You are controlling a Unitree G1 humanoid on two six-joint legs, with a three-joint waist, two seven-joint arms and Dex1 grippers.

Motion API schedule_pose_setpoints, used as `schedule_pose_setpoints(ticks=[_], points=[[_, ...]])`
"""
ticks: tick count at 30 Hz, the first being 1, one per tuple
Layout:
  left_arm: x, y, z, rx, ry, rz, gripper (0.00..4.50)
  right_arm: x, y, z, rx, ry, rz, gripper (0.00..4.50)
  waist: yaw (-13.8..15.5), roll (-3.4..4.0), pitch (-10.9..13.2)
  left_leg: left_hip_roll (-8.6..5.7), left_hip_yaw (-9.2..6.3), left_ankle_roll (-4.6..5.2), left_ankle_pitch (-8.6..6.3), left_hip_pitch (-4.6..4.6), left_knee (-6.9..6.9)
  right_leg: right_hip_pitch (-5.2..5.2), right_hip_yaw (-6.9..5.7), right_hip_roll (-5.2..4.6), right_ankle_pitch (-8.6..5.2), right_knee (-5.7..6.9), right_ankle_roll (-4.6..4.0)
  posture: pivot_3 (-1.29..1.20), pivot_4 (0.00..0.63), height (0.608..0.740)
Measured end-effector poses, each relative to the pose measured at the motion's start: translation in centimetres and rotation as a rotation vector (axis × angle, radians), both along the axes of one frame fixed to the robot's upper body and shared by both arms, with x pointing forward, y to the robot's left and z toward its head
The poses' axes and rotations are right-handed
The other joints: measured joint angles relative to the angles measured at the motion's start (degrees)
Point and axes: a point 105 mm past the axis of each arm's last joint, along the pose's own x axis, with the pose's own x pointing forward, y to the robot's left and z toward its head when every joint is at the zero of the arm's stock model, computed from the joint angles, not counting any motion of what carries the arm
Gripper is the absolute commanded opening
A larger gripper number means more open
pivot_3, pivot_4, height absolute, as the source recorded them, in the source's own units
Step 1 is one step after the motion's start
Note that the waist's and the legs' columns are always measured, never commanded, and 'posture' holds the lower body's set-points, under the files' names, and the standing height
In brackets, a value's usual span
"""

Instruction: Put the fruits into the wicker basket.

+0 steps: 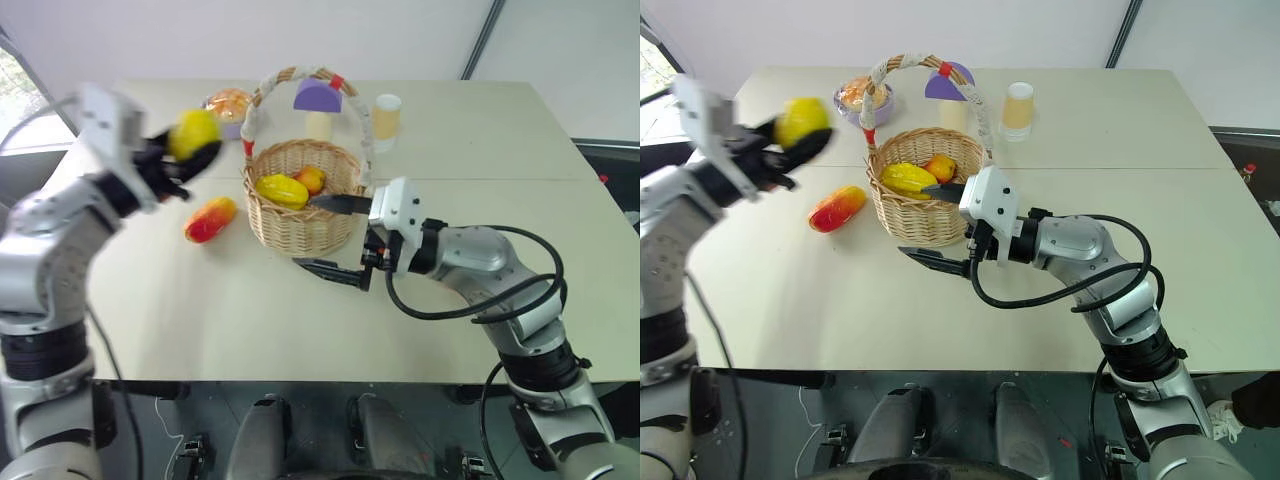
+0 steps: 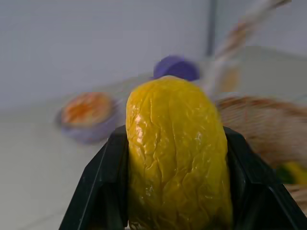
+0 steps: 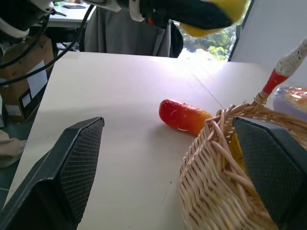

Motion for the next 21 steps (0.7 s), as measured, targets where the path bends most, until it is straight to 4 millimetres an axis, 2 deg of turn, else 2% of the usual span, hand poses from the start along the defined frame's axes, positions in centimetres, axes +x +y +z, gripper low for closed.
schedule_pose_setpoints(ticks=[4, 6, 7, 9, 12, 16, 20, 21], points=[[1.3, -6.1, -1.6, 0.038, 0.061, -0.11, 1.88, 0.5, -0.1, 0.3, 0.006, -0.003, -0.008, 4.5, -0.22, -0.01, 0.0, -0.03, 0.0, 0.0, 0.0, -0.03, 0.03, -0.01, 0.02, 0.33, -0.01, -0.01, -0.01, 0.0, 0.15, 0.74], [2.1, -7.4, -2.5, 0.065, 0.095, -0.103, 1.88, 0.5, 0.1, 0.5, 0.012, -0.006, -0.006, 4.5, -1.19, 0.0, 0.0, 0.07, -0.02, 0.01, 0.0, -0.02, 0.02, -0.06, 0.06, 0.46, -0.01, 0.01, -0.02, 0.0, 0.15, 0.74], [2.9, -7.4, -3.1, 0.089, 0.116, -0.072, 1.88, 0.5, 0.0, 0.5, 0.011, -0.007, -0.012, 4.5, -1.59, 0.01, 0.0, 0.13, 0.0, 0.01, 0.0, 0.03, -0.02, -0.09, 0.1, 0.53, -0.02, 0.02, -0.03, 0.0, 0.15, 0.74], [4.0, -7.3, -4.3, 0.095, 0.159, -0.039, 2.84, 0.7, -0.2, 0.5, 0.012, -0.006, -0.028, 4.5, -1.83, 0.02, 0.01, 0.19, -0.01, 0.01, 0.01, 0.04, -0.06, -0.13, 0.1, 0.61, -0.04, 0.06, -0.07, 0.0, 0.15, 0.74], [4.3, -7.5, -5.2, 0.064, 0.201, -0.051, 4.32, 0.5, -0.2, 0.5, 0.015, -0.013, -0.043, 4.5, -1.56, 0.02, 0.01, 0.23, -0.05, 0.01, 0.01, 0.01, -0.05, -0.14, 0.07, 0.62, -0.06, 0.07, -0.11, 0.0, 0.15, 0.74], [4.2, -6.2, -3.7, -0.017, 0.172, -0.049, 4.43, 0.2, -0.3, 0.5, 0.013, -0.014, -0.05, 4.5, -1.42, 0.02, 0.01, 0.21, -0.03, 0.0, 0.01, -0.02, -0.01, -0.14, 0.07, 0.53, -0.06, 0.06, -0.1, 0.0, 0.15, 0.74], [2.9, -3.0, -1.7, -0.101, 0.102, -0.045, 4.43, 0.2, -0.3, 0.5, 0.013, -0.013, -0.056, 4.5, -1.49, 0.02, 0.01, 0.23, -0.04, 0.0, 0.01, -0.01, -0.02, -0.14, 0.07, 0.54, -0.06, 0.07, -0.1, 0.0, 0.15, 0.74], [2.7, -1.6, -1.2, -0.117, 0.097, -0.016, 4.43, 0.2, -0.3, 0.5, 0.014, -0.012, -0.054, 4.5, -1.52, 0.02, 0.01, 0.23, -0.04, -0.01, 0.02, -0.01, -0.02, -0.14, 0.07, 0.54, -0.06, 0.06, -0.1, 0.0, 0.15, 0.74]])
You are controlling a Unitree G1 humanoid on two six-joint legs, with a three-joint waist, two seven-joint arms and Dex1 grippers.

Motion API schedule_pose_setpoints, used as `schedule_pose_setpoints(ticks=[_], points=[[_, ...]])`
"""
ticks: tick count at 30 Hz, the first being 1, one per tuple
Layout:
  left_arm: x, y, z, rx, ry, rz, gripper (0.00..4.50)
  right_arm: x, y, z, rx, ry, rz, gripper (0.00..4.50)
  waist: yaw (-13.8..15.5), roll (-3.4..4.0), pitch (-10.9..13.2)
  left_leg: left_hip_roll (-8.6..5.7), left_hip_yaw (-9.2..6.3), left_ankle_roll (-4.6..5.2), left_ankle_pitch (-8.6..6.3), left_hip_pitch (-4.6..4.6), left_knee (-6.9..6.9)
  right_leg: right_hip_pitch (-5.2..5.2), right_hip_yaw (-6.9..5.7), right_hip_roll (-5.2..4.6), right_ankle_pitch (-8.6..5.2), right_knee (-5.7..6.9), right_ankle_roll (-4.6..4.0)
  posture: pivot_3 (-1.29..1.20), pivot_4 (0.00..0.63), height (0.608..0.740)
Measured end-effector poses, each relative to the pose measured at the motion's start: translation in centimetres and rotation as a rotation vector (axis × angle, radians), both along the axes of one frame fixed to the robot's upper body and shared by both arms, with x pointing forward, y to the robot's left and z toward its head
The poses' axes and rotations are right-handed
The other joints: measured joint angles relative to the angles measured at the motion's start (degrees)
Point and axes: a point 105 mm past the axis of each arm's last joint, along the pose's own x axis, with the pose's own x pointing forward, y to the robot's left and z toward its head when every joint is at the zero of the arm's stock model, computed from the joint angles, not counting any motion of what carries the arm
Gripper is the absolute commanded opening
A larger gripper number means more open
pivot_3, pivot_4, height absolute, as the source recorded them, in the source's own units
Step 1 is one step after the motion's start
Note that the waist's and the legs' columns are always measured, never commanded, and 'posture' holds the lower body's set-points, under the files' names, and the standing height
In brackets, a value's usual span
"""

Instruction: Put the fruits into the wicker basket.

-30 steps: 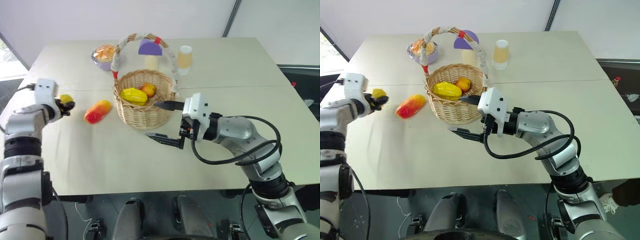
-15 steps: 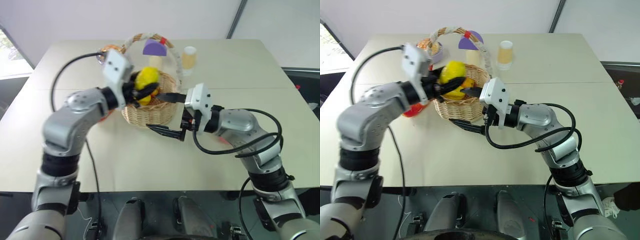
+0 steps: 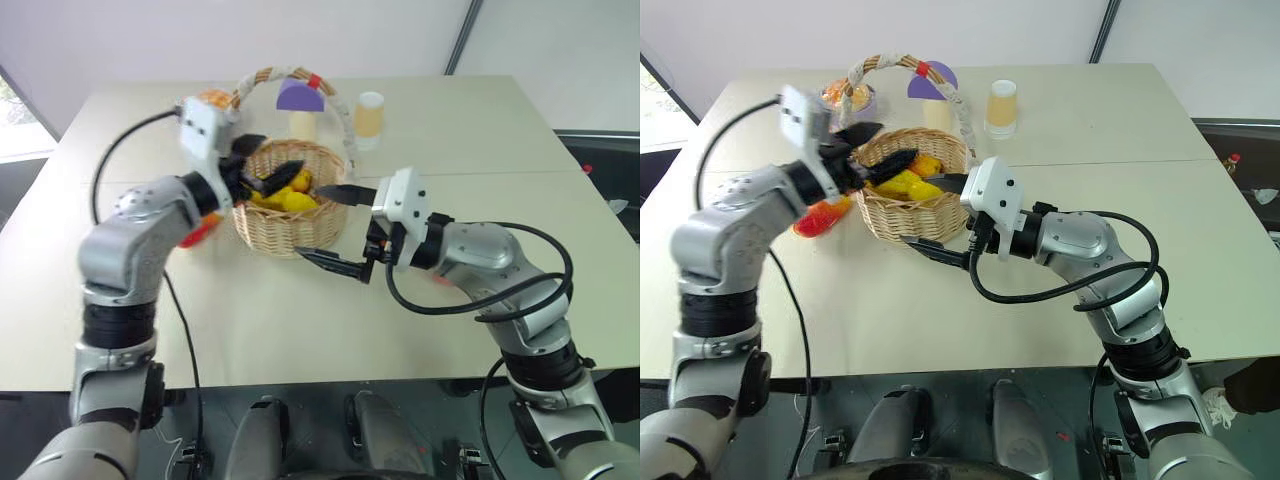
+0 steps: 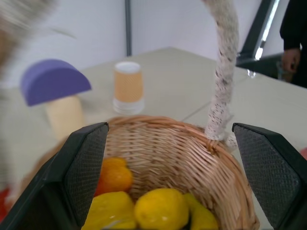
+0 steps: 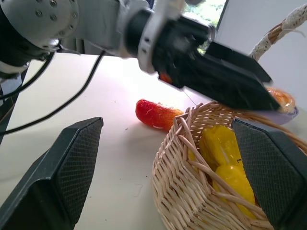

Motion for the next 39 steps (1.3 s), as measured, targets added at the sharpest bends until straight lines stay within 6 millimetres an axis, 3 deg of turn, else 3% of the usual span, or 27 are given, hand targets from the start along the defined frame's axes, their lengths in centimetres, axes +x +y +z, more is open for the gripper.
schedule_pose_setpoints(ticks=[2, 6, 10, 22, 25, 28, 30, 34, 37, 39], points=[[-0.2, 3.3, 0.3, 0.031, 0.016, 0.091, 4.43, 0.0, 0.0, 0.0, -0.001, 0.0, 0.005, 4.5, -0.11, 0.0, 0.0, 0.0, 0.01, 0.0, 0.0, 0.02, 0.0, 0.0, 0.0, 0.01, 0.0, 0.0, 0.0, 0.0, 0.15, 0.74], [-0.4, 10.1, -1.6, 0.129, 0.192, 0.314, 4.43, -0.1, 0.0, 0.1, -0.006, -0.003, 0.021, 4.5, 0.15, 0.01, 0.01, -0.01, -0.02, 0.0, 0.0, 0.05, -0.03, 0.05, -0.04, 0.02, -0.01, 0.0, 0.0, 0.0, 0.15, 0.74], [0.4, 12.7, -4.0, 0.204, 0.328, 0.416, 4.43, -0.2, 0.3, 0.4, -0.007, -0.016, 0.045, 4.5, 0.69, -0.07, -0.01, -0.1, -0.01, 0.0, 0.0, 0.01, 0.0, 0.12, -0.09, -0.07, -0.01, -0.06, 0.01, 0.0, 0.15, 0.74], [3.4, 10.7, -10.1, 0.457, 0.502, 0.23, 4.43, -0.2, 0.5, 0.4, 0.004, -0.018, 0.056, 4.5, 0.02, -0.07, -0.01, -0.06, 0.14, 0.0, 0.0, -0.03, -0.01, 0.01, -0.1, 0.07, -0.01, -0.01, 0.0, 0.0, 0.15, 0.74], [3.8, 11.3, -11.4, 0.489, 0.526, 0.243, 3.64, -0.2, 0.5, 0.4, 0.006, -0.017, 0.052, 4.5, 0.14, -0.07, -0.01, -0.06, 0.14, 0.0, 0.0, -0.04, -0.01, 0.01, -0.1, 0.05, -0.01, -0.01, 0.0, 0.0, 0.15, 0.74], [4.0, 11.7, -12.3, 0.492, 0.54, 0.254, 2.23, -0.1, 0.5, 0.4, 0.006, -0.019, 0.045, 4.5, 0.26, -0.07, 0.0, -0.06, 0.13, 0.0, 0.0, -0.06, 0.0, 0.01, -0.1, 0.03, -0.01, -0.01, 0.0, 0.0, 0.15, 0.74], [4.1, 11.8, -11.9, 0.479, 0.525, 0.261, 1.56, -0.1, 0.5, 0.4, 0.006, -0.02, 0.042, 4.5, 0.29, -0.07, 0.0, -0.06, 0.12, 0.0, 0.0, -0.07, 0.0, 0.01, -0.1, 0.02, -0.01, -0.01, 0.0, 0.0, 0.15, 0.74], [4.0, 12.6, -10.3, 0.418, 0.466, 0.298, 1.54, -0.2, 0.4, 0.3, 0.005, -0.019, 0.041, 4.5, 0.07, -0.07, 0.0, -0.02, 0.07, 0.0, 0.0, -0.06, 0.0, -0.02, -0.09, 0.0, -0.01, -0.01, 0.0, 0.0, 0.15, 0.74], [2.7, 13.1, -7.0, 0.223, 0.322, 0.296, 1.54, -0.3, 0.4, 0.3, 0.005, -0.02, 0.04, 4.5, -0.14, -0.08, 0.01, 0.07, 0.04, 0.0, 0.0, -0.09, -0.02, -0.11, -0.05, -0.05, -0.01, 0.01, 0.0, 0.0, 0.15, 0.74], [0.1, 11.8, -3.8, 0.103, 0.157, 0.201, 1.54, -0.4, 0.4, 0.3, 0.006, -0.02, 0.044, 4.5, -0.07, -0.07, 0.01, 0.21, 0.06, 0.0, -0.01, -0.12, -0.03, -0.13, -0.02, -0.14, -0.01, -0.01, 0.0, 0.0, 0.15, 0.74]])
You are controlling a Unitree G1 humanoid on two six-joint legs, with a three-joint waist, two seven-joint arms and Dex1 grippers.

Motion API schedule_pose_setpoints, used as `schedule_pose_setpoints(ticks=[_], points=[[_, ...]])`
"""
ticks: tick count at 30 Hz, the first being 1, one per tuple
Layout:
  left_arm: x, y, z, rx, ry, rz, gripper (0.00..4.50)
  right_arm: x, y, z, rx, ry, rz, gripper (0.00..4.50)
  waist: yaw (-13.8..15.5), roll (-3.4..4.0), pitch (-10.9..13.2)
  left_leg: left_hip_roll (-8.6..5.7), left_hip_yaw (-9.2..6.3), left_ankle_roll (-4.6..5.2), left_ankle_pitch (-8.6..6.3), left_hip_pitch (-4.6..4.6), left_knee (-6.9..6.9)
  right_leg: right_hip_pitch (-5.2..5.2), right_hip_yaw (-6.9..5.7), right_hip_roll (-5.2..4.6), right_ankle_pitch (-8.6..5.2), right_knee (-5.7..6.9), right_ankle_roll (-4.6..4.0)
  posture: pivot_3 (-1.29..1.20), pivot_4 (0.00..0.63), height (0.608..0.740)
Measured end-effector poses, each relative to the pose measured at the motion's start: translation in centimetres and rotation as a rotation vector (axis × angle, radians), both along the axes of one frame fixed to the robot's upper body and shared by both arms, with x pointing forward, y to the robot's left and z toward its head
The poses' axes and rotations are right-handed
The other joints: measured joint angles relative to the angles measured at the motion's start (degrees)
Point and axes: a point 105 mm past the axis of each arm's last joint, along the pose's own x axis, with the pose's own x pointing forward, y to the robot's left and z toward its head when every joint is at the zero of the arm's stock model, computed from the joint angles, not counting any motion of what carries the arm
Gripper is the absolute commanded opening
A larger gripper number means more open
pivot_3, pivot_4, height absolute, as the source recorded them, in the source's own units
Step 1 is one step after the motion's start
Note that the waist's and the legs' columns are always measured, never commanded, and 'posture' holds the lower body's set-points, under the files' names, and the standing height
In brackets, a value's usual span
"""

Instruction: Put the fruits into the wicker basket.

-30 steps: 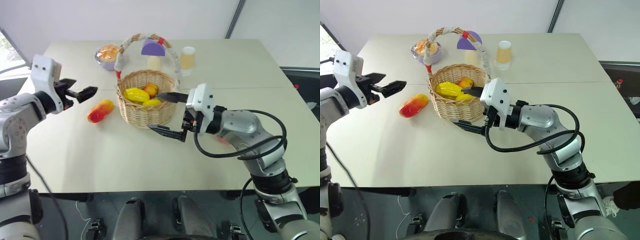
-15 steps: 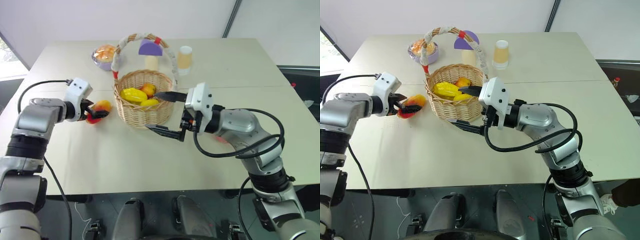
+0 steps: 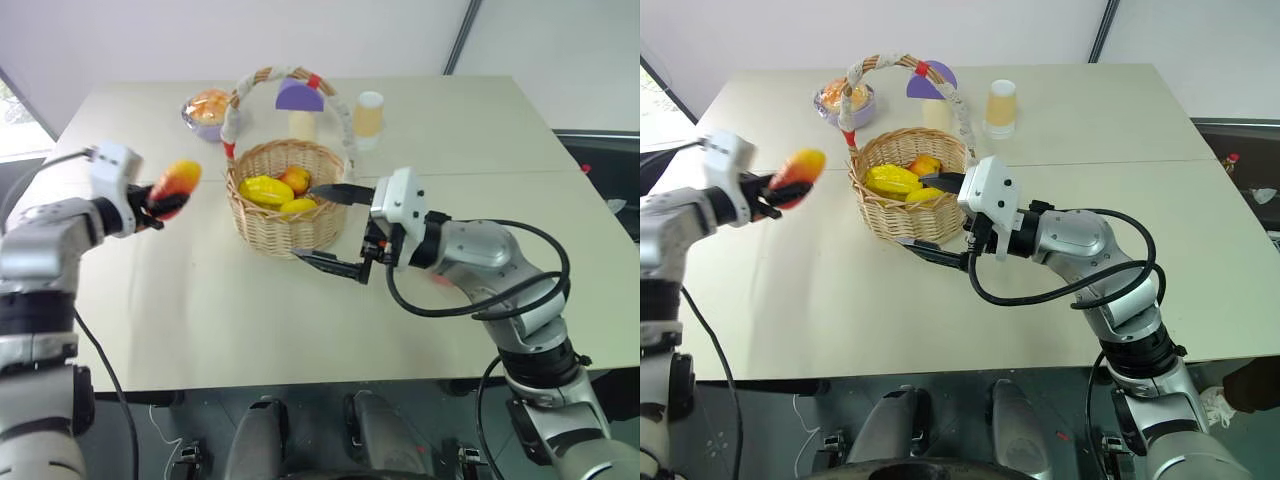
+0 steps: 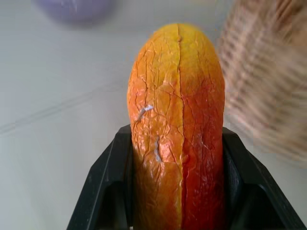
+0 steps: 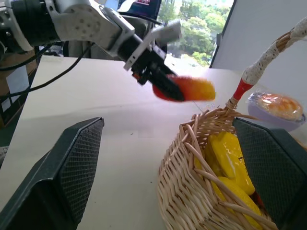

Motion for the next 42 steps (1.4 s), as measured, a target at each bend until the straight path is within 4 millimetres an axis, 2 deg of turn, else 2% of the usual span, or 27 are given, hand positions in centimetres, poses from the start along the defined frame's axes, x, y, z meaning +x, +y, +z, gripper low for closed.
schedule_pose_setpoints(ticks=[3, 5, 8, 12, 15, 19, 21, 24, 26, 28, 30, 32, 34, 38, 42], points=[[-4.1, -4.7, 2.3, -0.037, -0.124, -0.221, 1.54, 0.0, 0.1, 0.1, -0.001, 0.002, 0.01, 4.5, 0.62, -0.01, 0.0, -0.13, -0.07, 0.0, 0.0, 0.0, 0.01, 0.09, -0.03, -0.16, 0.01, -0.02, 0.0, 0.0, 0.15, 0.74], [-5.1, -8.2, 3.0, -0.032, -0.147, -0.314, 1.54, 0.2, 0.3, 0.2, -0.002, 0.001, 0.023, 4.5, 1.29, -0.01, -0.01, -0.25, -0.16, -0.02, 0.01, 0.08, 0.09, 0.26, -0.07, -0.19, 0.01, -0.02, 0.02, 0.0, 0.15, 0.74], [-4.1, -12.3, 2.9, -0.022, -0.145, -0.35, 1.54, 0.2, 0.6, 0.4, 0.001, -0.002, 0.041, 4.5, 1.54, -0.03, -0.02, -0.4, -0.11, -0.01, 0.01, 0.26, 0.14, 0.45, -0.04, -0.1, 0.03, -0.02, 0.06, 0.0, 0.15, 0.74], [-0.7, -15.7, 2.8, -0.012, -0.112, -0.285, 1.54, 0.3, 0.6, 0.5, 0.001, -0.004, 0.041, 4.5, 1.1, -0.04, -0.02, -0.39, -0.1, 0.0, 0.0, 0.22, 0.13, 0.36, -0.01, 0.07, 0.03, -0.02, 0.05, 0.0, 0.15, 0.74], [0.7, -16.5, 1.3, 0.02, -0.049, -0.26, 1.54, 0.5, 0.4, 0.4, -0.007, -0.005, 0.027, 4.5, -0.06, -0.02, -0.02, -0.31, -0.05, 0.0, 0.0, 0.21, -0.01, 0.19, 0.03, 0.12, 0.02, 0.0, 0.03, 0.0, 0.15, 0.74], [1.3, -16.6, -0.5, 0.044, 0.018, -0.277, 3.52, 1.1, -1.1, -0.1, -0.033, -0.001, -0.044, 4.5, 0.11, -0.01, -0.01, -0.25, -0.07, -0.01, 0.01, 0.16, -0.01, 0.14, 0.02, 0.18, -0.01, 0.01, -0.01, 0.0, 0.15, 0.74], [1.8, -16.2, -0.2, 0.053, 0.008, -0.262, 4.46, 1.6, -3.5, -0.6, -0.075, 0.004, -0.128, 4.5, 0.59, -0.01, -0.01, -0.3, -0.06, -0.01, 0.01, 0.09, 0.02, 0.15, 0.0, 0.09, 0.0, -0.02, -0.01, 0.0, 0.15, 0.74], [1.9, -14.6, 0.8, 0.069, -0.032, -0.251, 4.46, 2.3, -8.3, -1.7, -0.168, 0.028, -0.279, 4.5, 0.73, -0.01, -0.01, -0.35, -0.01, 0.01, 0.0, 0.05, 0.05, 0.2, -0.01, 0.02, 0.0, -0.11, 0.0, 0.0, 0.15, 0.74], [1.2, -13.8, 1.8, 0.079, -0.079, -0.291, 4.46, 2.3, -11.8, -2.9, -0.242, 0.077, -0.365, 4.5, 0.64, -0.01, -0.01, -0.34, 0.04, 0.02, -0.01, 0.05, 0.04, 0.2, -0.01, 0.04, 0.0, -0.15, 0.0, 0.0, 0.15, 0.74], [-1.0, -13.8, 2.2, 0.088, -0.137, -0.414, 4.46, 1.8, -14.8, -4.3, -0.298, 0.153, -0.419, 4.5, 0.43, -0.01, -0.01, -0.26, 0.07, 0.03, -0.01, 0.07, -0.03, 0.2, 0.0, 0.1, -0.01, -0.22, -0.01, 0.0, 0.15, 0.74], [-4.1, -14.5, 1.4, 0.123, -0.128, -0.594, 4.46, 1.1, -17.0, -5.8, -0.324, 0.229, -0.45, 4.5, 0.11, -0.01, -0.01, -0.19, 0.07, 0.03, -0.02, 0.1, -0.05, 0.2, 0.04, 0.18, -0.01, -0.25, -0.01, 0.0, 0.15, 0.74], [-6.3, -15.3, 0.3, 0.153, -0.096, -0.721, 4.46, 0.9, -18.3, -7.0, -0.322, 0.285, -0.468, 4.5, 0.12, 0.01, 0.0, -0.19, 0.09, 0.03, -0.01, 0.19, -0.04, 0.26, 0.09, 0.18, -0.01, -0.22, -0.01, 0.0, 0.15, 0.74], [-7.4, -16.2, 0.0, 0.156, -0.079, -0.788, 4.46, 1.0, -19.0, -7.6, -0.318, 0.302, -0.485, 4.5, 0.34, 0.03, 0.01, -0.21, 0.12, 0.01, 0.02, 0.2, 0.05, 0.32, 0.08, 0.18, 0.0, -0.2, 0.01, 0.0, 0.15, 0.74], [-8.8, -18.0, -1.4, 0.173, -0.043, -0.87, 4.46, 1.6, -20.1, -8.5, -0.298, 0.319, -0.522, 4.5, 0.27, 0.01, 0.02, -0.23, 0.19, 0.12, 0.03, 0.94, -0.06, 1.12, 0.08, 0.2, -0.05, -0.36, 0.03, 0.0, 0.15, 0.74], [-9.2, -19.0, -2.4, 0.178, -0.023, -0.892, 4.46, 2.2, -20.6, -10.3, -0.304, 0.362, -0.546, 4.5, 0.23, 0.01, 0.02, -0.22, 0.16, 0.15, 0.01, 1.0, -0.11, 1.23, 0.06, 0.24, -0.06, -0.46, 0.04, 0.0, 0.15, 0.74]])
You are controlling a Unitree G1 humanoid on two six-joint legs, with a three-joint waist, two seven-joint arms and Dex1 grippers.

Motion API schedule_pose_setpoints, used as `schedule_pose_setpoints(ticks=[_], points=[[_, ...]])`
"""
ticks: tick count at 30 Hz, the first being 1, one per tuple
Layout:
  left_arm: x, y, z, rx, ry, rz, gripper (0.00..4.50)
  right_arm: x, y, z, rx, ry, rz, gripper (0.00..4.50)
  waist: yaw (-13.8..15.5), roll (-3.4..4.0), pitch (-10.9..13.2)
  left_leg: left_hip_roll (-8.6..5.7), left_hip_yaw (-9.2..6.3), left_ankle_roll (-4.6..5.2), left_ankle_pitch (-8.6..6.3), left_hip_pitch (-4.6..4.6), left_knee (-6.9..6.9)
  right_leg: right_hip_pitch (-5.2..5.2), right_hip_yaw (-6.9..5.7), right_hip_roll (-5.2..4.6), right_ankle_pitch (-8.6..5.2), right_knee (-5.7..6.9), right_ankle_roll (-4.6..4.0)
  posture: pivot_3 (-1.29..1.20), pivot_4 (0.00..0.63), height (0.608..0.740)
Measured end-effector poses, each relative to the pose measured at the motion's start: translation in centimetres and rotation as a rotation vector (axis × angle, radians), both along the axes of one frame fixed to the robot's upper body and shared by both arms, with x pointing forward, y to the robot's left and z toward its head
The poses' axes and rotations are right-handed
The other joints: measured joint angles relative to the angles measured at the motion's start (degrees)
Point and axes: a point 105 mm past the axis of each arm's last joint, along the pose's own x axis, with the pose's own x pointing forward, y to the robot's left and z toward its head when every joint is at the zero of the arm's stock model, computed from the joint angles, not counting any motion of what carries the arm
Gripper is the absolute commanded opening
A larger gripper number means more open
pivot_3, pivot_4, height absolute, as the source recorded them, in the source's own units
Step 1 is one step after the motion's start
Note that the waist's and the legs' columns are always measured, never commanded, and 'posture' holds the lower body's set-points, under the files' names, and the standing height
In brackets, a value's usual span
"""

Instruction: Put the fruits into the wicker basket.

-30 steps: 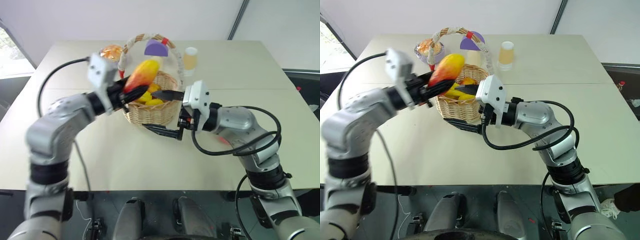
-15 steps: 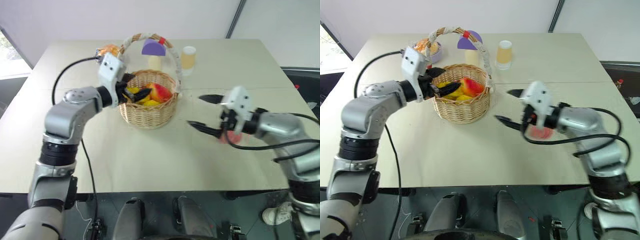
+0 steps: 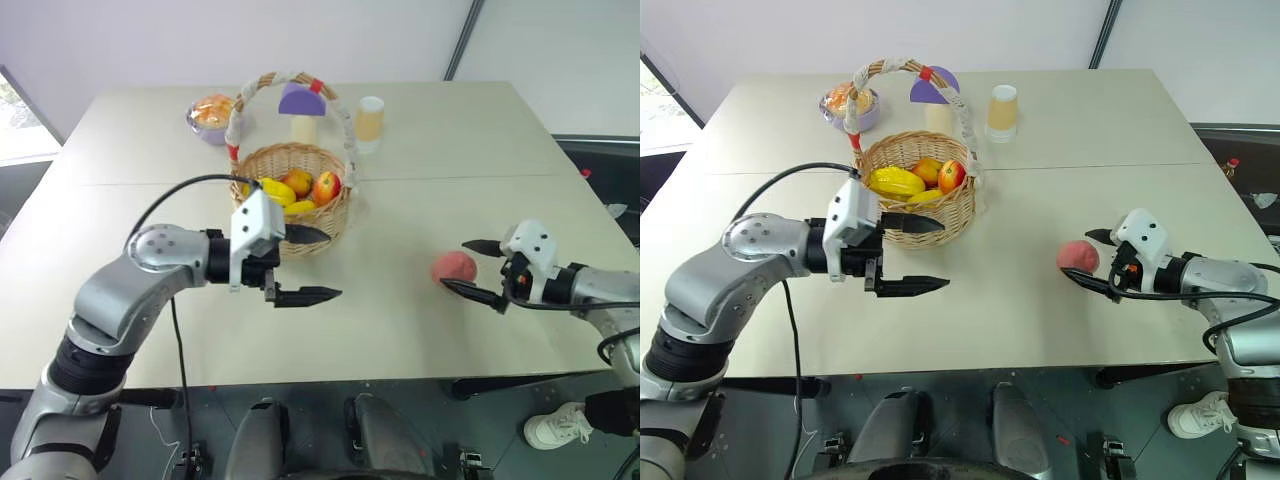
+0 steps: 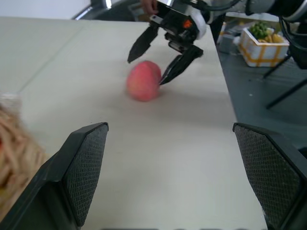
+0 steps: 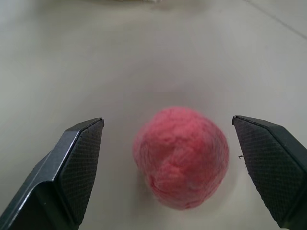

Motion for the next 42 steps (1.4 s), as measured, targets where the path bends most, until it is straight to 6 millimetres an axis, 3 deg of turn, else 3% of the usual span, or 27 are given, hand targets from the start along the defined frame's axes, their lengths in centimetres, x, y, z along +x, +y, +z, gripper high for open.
schedule_pose_setpoints(ticks=[4, 7, 10, 14, 16, 19, 23, 26, 29, 31, 32, 35, 38, 42], points=[[0.1, 0.0, 0.0, -0.003, -0.003, 0.01, 4.46, 0.5, 0.0, -1.0, 0.01, 0.022, -0.014, 4.5, 0.03, 0.02, 0.0, 0.0, -0.06, 0.0, 0.0, 0.0, 0.0, 0.0, 0.01, -0.01, 0.01, 0.0, 0.01, 0.0, 0.15, 0.74], [0.1, 0.1, -0.1, -0.001, -0.001, 0.013, 4.5, 0.7, 0.0, -1.3, 0.026, 0.035, -0.021, 3.71, 0.11, 0.02, 0.0, 0.0, -0.07, 0.0, 0.0, 0.0, 0.0, 0.01, 0.0, -0.01, 0.0, 0.0, 0.01, 0.0, 0.15, 0.74], [0.1, 0.4, -0.5, 0.003, 0.013, 0.027, 4.5, 0.6, 0.2, -1.3, 0.027, 0.035, -0.012, 2.31, 0.08, 0.02, 0.0, 0.0, -0.09, 0.0, 0.0, 0.0, 0.0, 0.01, 0.0, -0.02, 0.0, 0.0, 0.01, 0.0, 0.15, 0.74], [0.9, 2.2, -0.3, -0.041, 0.006, 0.128, 4.5, 0.5, 1.6, -0.2, 0.001, -0.019, 0.054, 2.31, -0.14, 0.11, 0.05, 0.04, -0.13, 0.0, 0.0, 0.02, 0.0, -0.01, 0.01, -0.01, 0.01, 0.0, 0.01, 0.0, 0.15, 0.74], [1.9, 4.4, -0.1, -0.09, 0.012, 0.24, 4.5, 0.5, 3.6, 1.7, 0.006, -0.08, 0.136, 2.31, -0.44, 0.21, 0.09, 0.09, -0.12, 0.0, 0.0, 0.04, 0.0, -0.03, 0.02, 0.01, 0.01, 0.01, 0.01, 0.0, 0.15, 0.74], [3.5, 9.3, -0.9, -0.157, 0.035, 0.481, 4.5, -0.3, 9.5, 6.2, 0.074, -0.237, 0.342, 2.31, -1.08, 0.23, 0.09, 0.34, -0.2, 0.0, 0.0, 0.05, -0.02, -0.02, -0.04, 0.11, 0.01, 0.02, 0.0, 0.0, 0.15, 0.74], [4.5, 13.2, -0.1, -0.291, -0.044, 0.696, 4.5, -0.1, 17.5, 10.0, 0.217, -0.39, 0.49, 2.31, -1.01, 0.2, 0.1, 0.43, -0.2, -0.02, 0.0, 0.01, 0.0, -0.03, -0.1, 0.06, 0.03, 0.02, -0.02, 0.0, 0.15, 0.74], [4.3, 14.6, -0.3, -0.314, -0.054, 0.769, 4.5, 1.1, 22.3, 12.0, 0.276, -0.453, 0.511, 2.31, -0.84, 0.18, 0.08, 0.37, -0.16, -0.03, 0.0, -0.02, -0.01, -0.07, -0.1, -0.04, 0.03, 0.02, -0.03, 0.0, 0.15, 0.74], [4.0, 13.9, -0.7, -0.313, -0.045, 0.753, 4.5, 4.0, 26.1, 13.1, 0.305, -0.465, 0.421, 2.31, -0.2, 0.15, 0.06, 0.24, -0.19, -0.05, 0.0, -0.09, -0.03, -0.15, -0.11, -0.18, 0.04, 0.03, -0.04, 0.0, 0.15, 0.74], [4.0, 13.7, -0.7, -0.315, -0.047, 0.748, 4.5, 5.1, 26.7, 13.0, 0.29, -0.467, 0.379, 2.31, 0.35, 0.1, 0.03, 0.12, -0.24, -0.05, 0.0, -0.11, -0.06, -0.14, -0.14, -0.3, 0.04, 0.01, -0.04, 0.0, 0.15, 0.74], [4.0, 13.7, -0.6, -0.316, -0.049, 0.751, 4.5, 6.2, 27.0, 12.7, 0.271, -0.466, 0.344, 3.12, 0.37, 0.1, 0.03, 0.03, -0.23, -0.05, 0.0, -0.12, -0.1, -0.15, -0.15, -0.39, 0.04, 0.01, -0.04, 0.0, 0.15, 0.74], [4.0, 13.5, -0.6, -0.323, -0.046, 0.745, 4.5, 8.0, 26.6, 11.4, 0.232, -0.443, 0.282, 4.44, 0.2, 0.1, 0.04, -0.04, -0.16, -0.02, -0.02, -0.13, -0.12, -0.15, -0.14, -0.51, 0.05, -0.07, -0.04, 0.0, 0.15, 0.74], [4.0, 13.3, -0.5, -0.33, -0.045, 0.737, 4.5, 8.3, 26.5, 11.3, 0.223, -0.458, 0.264, 4.44, -0.12, 0.11, 0.04, -0.01, -0.15, -0.01, -0.03, -0.16, -0.21, -0.24, -0.14, -0.49, 0.05, -0.06, -0.03, 0.0, 0.15, 0.74], [4.1, 12.7, -0.2, -0.335, -0.051, 0.716, 4.5, 7.3, 26.0, 12.8, 0.251, -0.519, 0.294, 4.44, -0.26, 0.13, 0.05, 0.05, -0.14, -0.01, -0.03, -0.17, -0.25, -0.3, -0.13, -0.36, 0.05, -0.05, -0.03, 0.0, 0.15, 0.74]])
